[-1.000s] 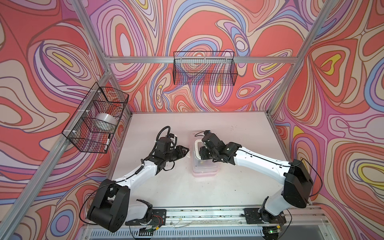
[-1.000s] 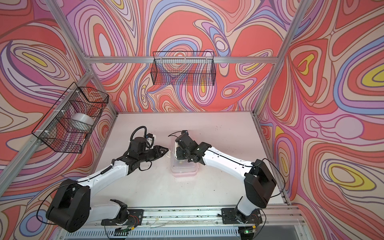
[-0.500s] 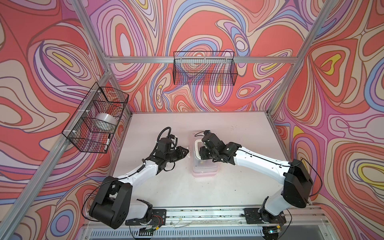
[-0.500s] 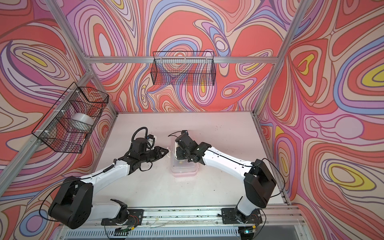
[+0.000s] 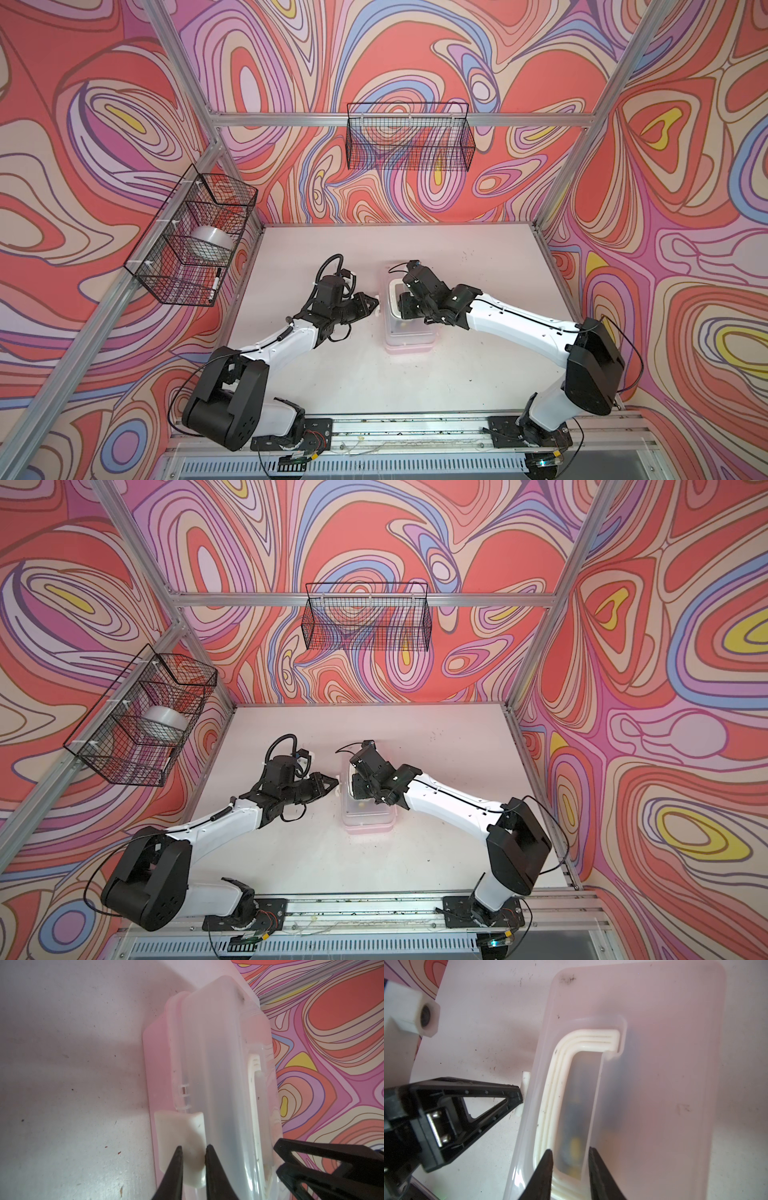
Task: Pack the tool kit
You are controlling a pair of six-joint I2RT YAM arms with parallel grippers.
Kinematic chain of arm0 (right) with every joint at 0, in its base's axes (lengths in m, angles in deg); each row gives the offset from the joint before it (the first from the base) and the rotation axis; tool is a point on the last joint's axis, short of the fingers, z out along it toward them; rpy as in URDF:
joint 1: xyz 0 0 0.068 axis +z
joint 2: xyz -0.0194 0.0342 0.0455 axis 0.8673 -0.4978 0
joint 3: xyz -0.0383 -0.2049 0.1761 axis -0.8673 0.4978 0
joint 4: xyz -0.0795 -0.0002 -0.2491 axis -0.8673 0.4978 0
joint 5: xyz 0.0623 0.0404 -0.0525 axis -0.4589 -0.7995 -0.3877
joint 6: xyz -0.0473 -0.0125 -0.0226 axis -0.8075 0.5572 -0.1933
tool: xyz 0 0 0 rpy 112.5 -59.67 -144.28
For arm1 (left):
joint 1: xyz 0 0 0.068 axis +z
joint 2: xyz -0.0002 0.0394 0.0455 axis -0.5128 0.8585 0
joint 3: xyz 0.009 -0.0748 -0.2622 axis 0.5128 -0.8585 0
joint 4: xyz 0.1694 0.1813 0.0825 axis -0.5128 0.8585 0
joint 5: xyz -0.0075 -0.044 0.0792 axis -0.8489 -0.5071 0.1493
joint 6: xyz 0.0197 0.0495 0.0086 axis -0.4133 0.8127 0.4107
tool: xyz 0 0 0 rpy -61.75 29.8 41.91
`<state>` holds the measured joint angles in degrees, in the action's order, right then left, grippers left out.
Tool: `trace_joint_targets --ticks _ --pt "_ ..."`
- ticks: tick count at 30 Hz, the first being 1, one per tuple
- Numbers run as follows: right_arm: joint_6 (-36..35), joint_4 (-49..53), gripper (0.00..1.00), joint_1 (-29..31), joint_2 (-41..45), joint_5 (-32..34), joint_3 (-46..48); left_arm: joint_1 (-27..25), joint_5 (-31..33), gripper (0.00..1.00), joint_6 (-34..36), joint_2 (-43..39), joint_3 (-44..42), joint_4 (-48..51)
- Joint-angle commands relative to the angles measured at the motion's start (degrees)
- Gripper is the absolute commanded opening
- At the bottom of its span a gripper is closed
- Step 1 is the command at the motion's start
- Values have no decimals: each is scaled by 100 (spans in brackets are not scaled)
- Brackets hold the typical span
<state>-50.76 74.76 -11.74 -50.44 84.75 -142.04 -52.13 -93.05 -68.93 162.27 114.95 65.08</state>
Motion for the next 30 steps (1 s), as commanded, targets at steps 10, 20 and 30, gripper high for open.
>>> trace_joint_targets --ticks 10,20,30 --pt "-29 304 31 -25 -264 119 38 37 -152 19 -117 223 -54 -296" --pt "-29 307 31 -28 -291 147 50 39 -191 19 -117 337 -49 -340" --pt "-41 312 31 -24 -383 120 8 3 -122 21 45 403 -65 -193"
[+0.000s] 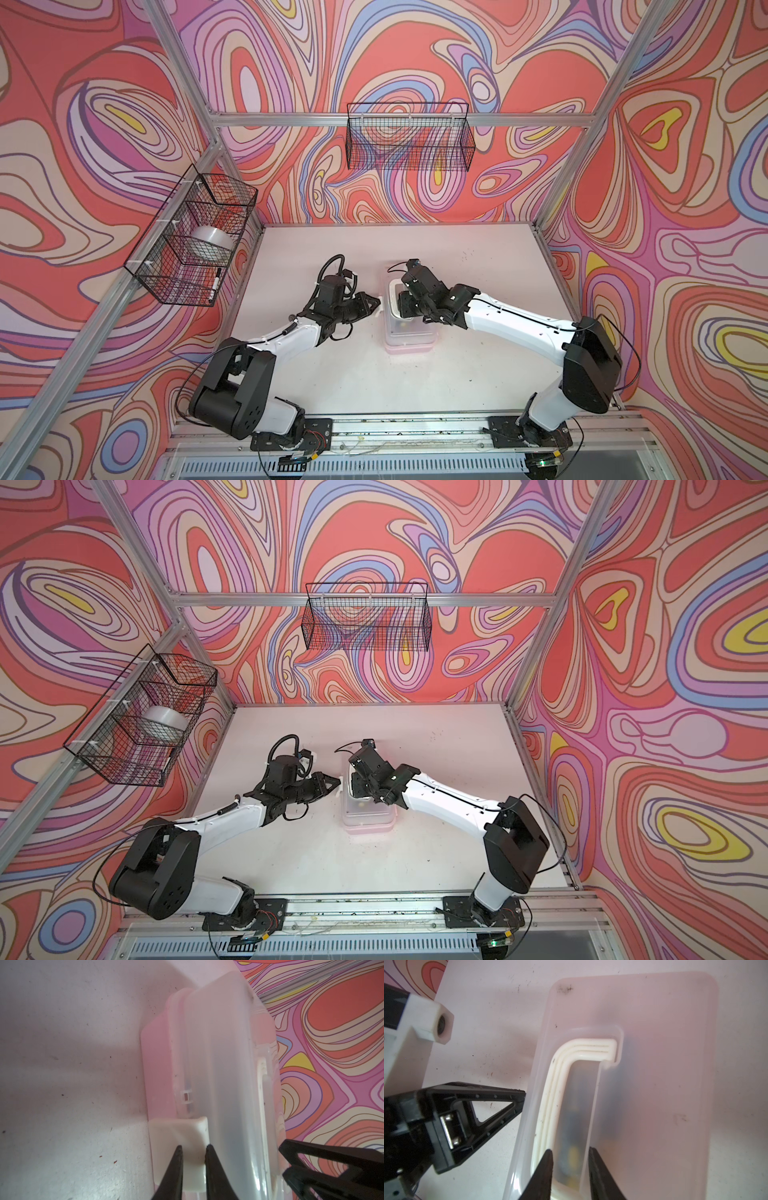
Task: Pack the tool kit
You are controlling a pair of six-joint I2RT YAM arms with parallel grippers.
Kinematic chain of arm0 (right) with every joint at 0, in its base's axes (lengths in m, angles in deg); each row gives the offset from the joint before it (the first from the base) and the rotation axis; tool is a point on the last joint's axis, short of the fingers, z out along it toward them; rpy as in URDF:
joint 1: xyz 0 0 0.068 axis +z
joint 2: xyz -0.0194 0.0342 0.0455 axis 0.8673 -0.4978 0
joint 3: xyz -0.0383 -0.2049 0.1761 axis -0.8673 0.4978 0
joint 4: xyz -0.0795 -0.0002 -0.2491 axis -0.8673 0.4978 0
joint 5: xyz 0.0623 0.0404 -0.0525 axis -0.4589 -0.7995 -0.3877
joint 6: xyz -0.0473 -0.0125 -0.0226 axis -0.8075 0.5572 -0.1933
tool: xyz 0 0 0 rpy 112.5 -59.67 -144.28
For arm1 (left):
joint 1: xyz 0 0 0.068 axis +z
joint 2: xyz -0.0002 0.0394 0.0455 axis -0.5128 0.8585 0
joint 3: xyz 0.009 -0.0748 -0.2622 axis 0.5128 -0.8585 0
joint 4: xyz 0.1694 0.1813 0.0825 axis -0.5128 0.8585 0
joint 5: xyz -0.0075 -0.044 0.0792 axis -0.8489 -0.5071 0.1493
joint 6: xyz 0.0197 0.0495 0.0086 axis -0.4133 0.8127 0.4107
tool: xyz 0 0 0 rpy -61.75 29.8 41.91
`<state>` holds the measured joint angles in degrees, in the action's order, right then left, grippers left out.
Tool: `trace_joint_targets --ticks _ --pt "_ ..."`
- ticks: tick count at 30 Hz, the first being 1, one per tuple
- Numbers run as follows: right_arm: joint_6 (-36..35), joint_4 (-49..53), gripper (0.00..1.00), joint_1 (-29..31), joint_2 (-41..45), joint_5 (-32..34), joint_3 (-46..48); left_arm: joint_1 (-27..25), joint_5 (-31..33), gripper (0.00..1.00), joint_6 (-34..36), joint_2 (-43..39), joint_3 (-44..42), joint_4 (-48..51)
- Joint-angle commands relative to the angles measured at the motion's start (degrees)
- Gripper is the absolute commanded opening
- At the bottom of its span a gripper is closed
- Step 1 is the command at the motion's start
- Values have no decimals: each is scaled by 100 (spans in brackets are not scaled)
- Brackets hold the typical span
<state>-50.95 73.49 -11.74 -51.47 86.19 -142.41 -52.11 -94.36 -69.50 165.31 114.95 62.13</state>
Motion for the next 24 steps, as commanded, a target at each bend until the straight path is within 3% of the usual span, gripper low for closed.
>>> trace_joint_targets --ticks 1,24 --pt "-18 436 31 -26 -296 -25 40 -1 24 21 111 99 -72 121" --pt "34 430 31 -32 -408 -109 30 -175 242 24 159 143 -320 73"
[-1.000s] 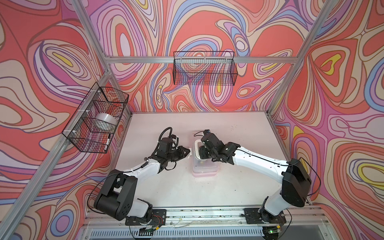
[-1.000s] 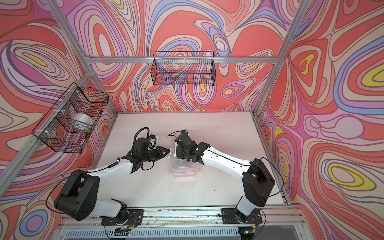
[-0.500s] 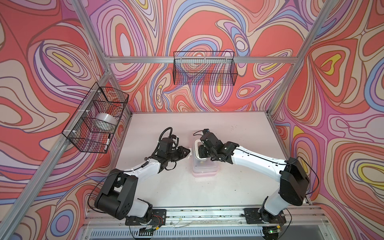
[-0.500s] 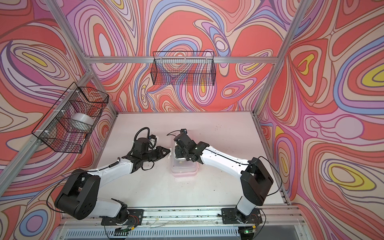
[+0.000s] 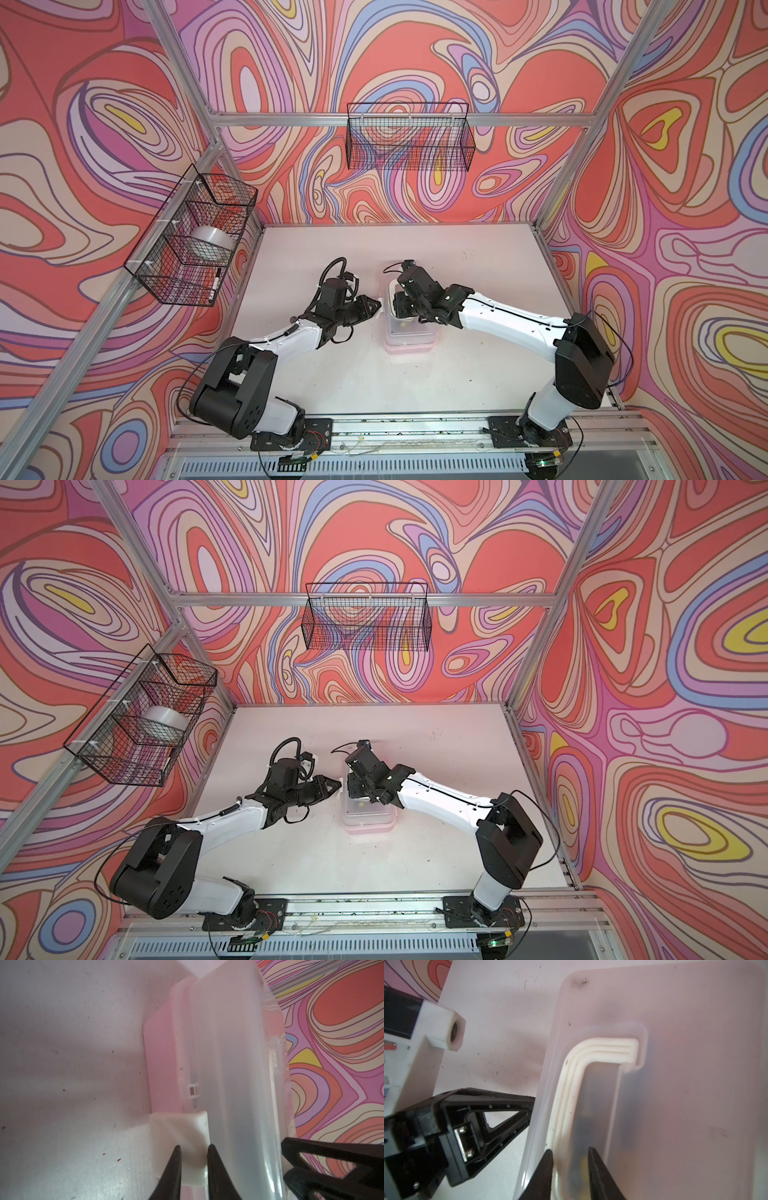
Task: Pack the tool kit
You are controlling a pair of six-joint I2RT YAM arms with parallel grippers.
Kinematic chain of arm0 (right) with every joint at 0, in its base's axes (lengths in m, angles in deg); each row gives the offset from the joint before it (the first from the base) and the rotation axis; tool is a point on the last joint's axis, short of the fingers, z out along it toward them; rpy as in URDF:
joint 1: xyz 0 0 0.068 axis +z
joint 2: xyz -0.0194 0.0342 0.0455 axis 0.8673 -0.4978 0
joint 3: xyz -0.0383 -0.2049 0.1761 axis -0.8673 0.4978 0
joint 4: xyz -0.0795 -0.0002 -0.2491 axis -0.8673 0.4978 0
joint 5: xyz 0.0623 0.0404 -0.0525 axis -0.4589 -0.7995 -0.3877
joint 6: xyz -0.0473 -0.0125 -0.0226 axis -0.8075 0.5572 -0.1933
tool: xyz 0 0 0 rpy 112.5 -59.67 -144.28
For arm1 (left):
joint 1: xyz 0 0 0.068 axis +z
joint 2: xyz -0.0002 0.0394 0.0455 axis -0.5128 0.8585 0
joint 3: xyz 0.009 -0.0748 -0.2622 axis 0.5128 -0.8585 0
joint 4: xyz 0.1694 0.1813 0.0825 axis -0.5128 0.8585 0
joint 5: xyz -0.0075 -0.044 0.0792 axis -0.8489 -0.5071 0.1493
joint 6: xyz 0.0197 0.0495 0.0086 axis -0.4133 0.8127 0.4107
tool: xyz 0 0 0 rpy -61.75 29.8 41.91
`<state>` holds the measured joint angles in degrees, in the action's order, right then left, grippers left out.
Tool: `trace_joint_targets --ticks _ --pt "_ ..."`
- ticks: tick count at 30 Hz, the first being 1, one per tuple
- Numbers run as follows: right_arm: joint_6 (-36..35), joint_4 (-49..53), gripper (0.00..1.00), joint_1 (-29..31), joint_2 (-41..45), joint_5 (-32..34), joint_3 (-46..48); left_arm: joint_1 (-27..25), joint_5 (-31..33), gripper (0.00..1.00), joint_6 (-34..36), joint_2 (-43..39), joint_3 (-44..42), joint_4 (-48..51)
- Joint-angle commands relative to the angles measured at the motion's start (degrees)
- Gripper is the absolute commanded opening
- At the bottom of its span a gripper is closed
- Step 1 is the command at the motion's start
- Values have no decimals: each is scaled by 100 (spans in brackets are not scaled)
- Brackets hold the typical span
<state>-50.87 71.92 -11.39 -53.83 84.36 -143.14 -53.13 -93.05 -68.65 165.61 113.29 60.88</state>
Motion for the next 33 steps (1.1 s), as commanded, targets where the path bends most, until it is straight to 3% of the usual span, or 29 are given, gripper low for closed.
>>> trace_joint_targets --ticks 1,7,16,23,28,33 --pt "31 587 31 -62 -173 70 103 -90 145 25 82 113 -172 202" --pt "66 536 31 -72 -224 -55 130 -172 258 33 92 164 -247 150" --pt "238 463 30 -261 440 -259 169 -185 203 30 -112 347 -411 -266" --pt "443 28 29 -1129 1859 -510 833 -191 177 29 -251 435 -730 -701" --pt "529 86 33 -1806 1923 -837 1215 -196 146 29 -394 583 -895 -1136" --pt "744 -390 33 -2048 1684 -1201 1692 -200 126 29 -548 720 -1071 -1581"
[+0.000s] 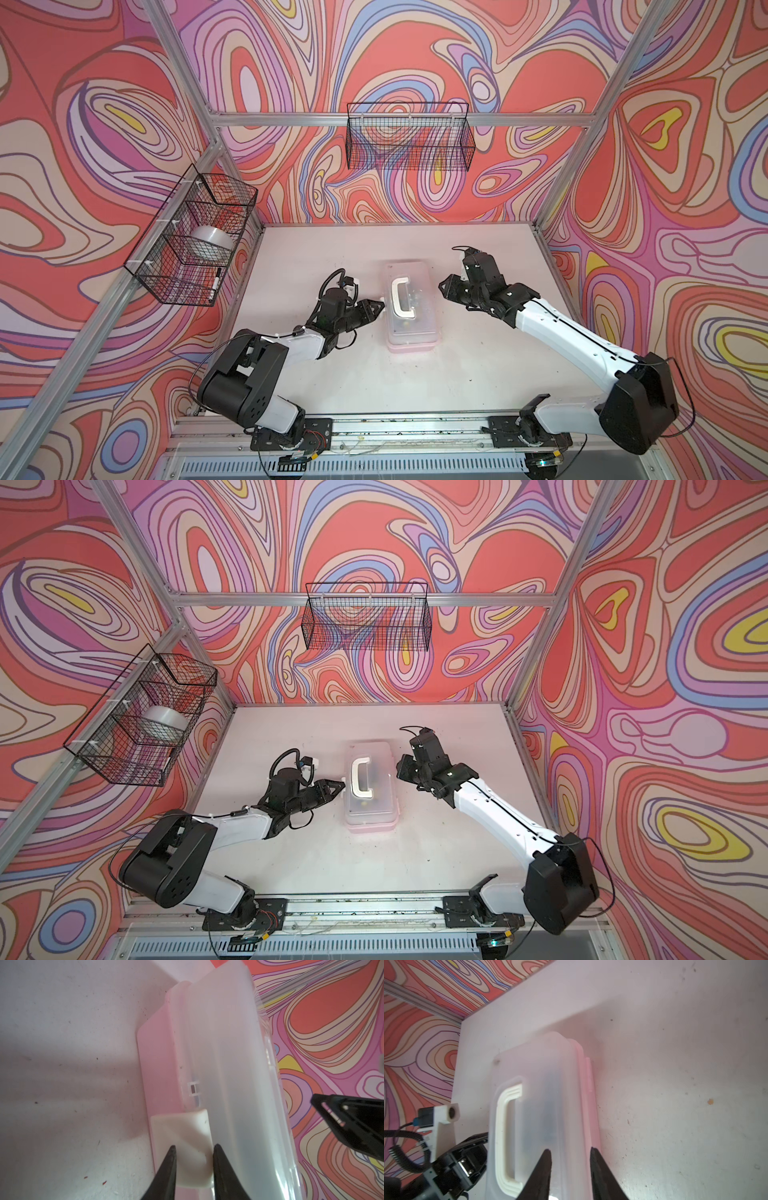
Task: Pack the tool kit
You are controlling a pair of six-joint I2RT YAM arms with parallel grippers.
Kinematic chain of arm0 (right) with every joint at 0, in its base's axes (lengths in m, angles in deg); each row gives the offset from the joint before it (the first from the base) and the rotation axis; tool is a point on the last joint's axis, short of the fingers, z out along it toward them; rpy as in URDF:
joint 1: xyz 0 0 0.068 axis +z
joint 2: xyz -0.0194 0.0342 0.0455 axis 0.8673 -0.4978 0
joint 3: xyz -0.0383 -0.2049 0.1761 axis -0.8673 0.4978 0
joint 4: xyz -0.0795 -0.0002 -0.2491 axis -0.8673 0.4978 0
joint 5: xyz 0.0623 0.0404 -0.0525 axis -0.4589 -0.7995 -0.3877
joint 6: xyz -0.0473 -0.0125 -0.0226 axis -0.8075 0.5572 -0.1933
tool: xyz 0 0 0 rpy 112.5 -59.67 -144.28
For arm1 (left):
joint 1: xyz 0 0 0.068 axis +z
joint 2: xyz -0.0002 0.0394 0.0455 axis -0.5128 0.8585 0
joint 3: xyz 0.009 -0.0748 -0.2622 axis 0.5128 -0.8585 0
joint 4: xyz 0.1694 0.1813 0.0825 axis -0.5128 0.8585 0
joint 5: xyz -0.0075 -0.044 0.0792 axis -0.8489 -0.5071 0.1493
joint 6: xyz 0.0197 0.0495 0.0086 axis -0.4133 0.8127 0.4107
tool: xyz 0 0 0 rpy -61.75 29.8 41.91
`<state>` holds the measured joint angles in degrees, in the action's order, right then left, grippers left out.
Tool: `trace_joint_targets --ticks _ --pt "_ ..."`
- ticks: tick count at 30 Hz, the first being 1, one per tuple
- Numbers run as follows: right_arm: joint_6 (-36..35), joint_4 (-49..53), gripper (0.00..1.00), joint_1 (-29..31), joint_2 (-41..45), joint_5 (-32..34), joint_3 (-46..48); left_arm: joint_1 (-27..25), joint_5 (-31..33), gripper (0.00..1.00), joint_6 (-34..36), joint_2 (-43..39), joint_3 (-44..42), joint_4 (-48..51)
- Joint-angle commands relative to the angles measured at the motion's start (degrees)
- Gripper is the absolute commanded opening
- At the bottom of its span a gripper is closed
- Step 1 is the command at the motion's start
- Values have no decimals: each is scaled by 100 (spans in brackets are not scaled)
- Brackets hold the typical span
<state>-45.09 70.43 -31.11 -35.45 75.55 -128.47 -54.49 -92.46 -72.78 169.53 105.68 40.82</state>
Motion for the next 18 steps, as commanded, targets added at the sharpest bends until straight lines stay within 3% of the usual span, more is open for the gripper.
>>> trace_joint_targets --ticks 1,11,18 --pt "223 -387 33 -122 -229 -379 345 -64 79 29 -164 352 -350 344" --pt "526 -1553 32 -300 -813 -1136 948 -80 123 28 -216 401 -536 24" --pt "450 -1363 32 -392 -691 -1070 895 -63 527 39 90 -199 -297 958"
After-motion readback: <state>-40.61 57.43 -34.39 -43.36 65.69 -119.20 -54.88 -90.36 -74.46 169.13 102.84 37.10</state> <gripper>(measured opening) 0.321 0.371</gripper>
